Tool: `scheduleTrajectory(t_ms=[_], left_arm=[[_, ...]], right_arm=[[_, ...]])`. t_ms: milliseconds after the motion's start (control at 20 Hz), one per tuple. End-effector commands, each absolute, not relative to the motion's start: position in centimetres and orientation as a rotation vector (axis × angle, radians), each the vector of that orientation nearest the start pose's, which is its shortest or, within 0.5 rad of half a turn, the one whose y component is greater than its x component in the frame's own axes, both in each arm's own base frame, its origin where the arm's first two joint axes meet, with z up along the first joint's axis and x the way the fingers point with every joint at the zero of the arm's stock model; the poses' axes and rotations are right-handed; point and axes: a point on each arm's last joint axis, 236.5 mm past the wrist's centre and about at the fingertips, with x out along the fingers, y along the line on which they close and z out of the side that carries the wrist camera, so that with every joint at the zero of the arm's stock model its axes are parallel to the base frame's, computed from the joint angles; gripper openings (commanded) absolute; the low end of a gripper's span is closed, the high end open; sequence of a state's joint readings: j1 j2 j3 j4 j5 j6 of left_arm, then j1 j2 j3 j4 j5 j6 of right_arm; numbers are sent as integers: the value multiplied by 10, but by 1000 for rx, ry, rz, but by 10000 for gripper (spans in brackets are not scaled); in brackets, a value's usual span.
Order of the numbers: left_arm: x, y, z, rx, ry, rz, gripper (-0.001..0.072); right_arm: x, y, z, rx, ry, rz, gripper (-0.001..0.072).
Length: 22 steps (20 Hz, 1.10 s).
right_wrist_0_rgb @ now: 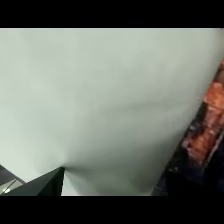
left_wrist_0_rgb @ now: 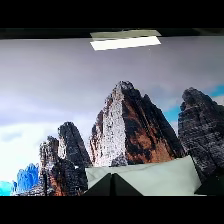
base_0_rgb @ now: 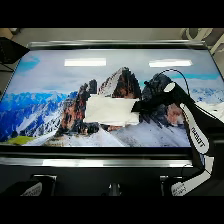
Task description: Fold the shirts.
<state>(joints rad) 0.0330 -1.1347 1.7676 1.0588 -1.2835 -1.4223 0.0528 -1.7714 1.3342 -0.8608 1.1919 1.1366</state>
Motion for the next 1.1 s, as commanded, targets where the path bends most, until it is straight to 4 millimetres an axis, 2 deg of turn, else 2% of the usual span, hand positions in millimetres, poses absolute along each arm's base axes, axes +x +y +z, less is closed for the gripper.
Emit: scheduleTrajectory(t_ms=[0,50,100,150,200,300,350,400,500,600,700,800,900,1050], left_arm=[[395,-98,322,-173,598,-438,26],[395,-98,322,-172,598,-438,27],[395,-98,322,-172,598,-438,27],[395,-98,322,-172,598,-438,27],[395,-98,322,-172,598,-438,27],[395,-98,322,-172,598,-438,27],[395,-98,322,-171,598,-438,27],[395,-98,322,-171,598,-438,27],[395,-98,322,-168,597,-439,27],[395,-98,322,-168,597,-439,27],[395,-98,322,-166,596,-439,27],[395,-98,322,-160,595,-441,27],[395,-98,322,-157,594,-442,27],[395,-99,322,-144,590,-450,27]], right_arm=[[417,181,-103,427,1438,647,711],[417,183,-103,440,1437,649,702],[421,184,-103,453,1423,644,599],[425,186,-100,461,1402,651,298],[428,190,-93,469,1376,678,26],[441,194,-58,468,1267,790,19],[449,188,-34,473,1216,824,16],[457,175,-12,467,1178,833,16],[470,138,39,456,1096,826,16],[476,88,84,458,1029,758,16],[470,27,112,441,1010,626,16],[451,-35,132,424,1010,487,16],[427,-85,148,438,997,374,16],[392,-148,168,465,952,211,16]])
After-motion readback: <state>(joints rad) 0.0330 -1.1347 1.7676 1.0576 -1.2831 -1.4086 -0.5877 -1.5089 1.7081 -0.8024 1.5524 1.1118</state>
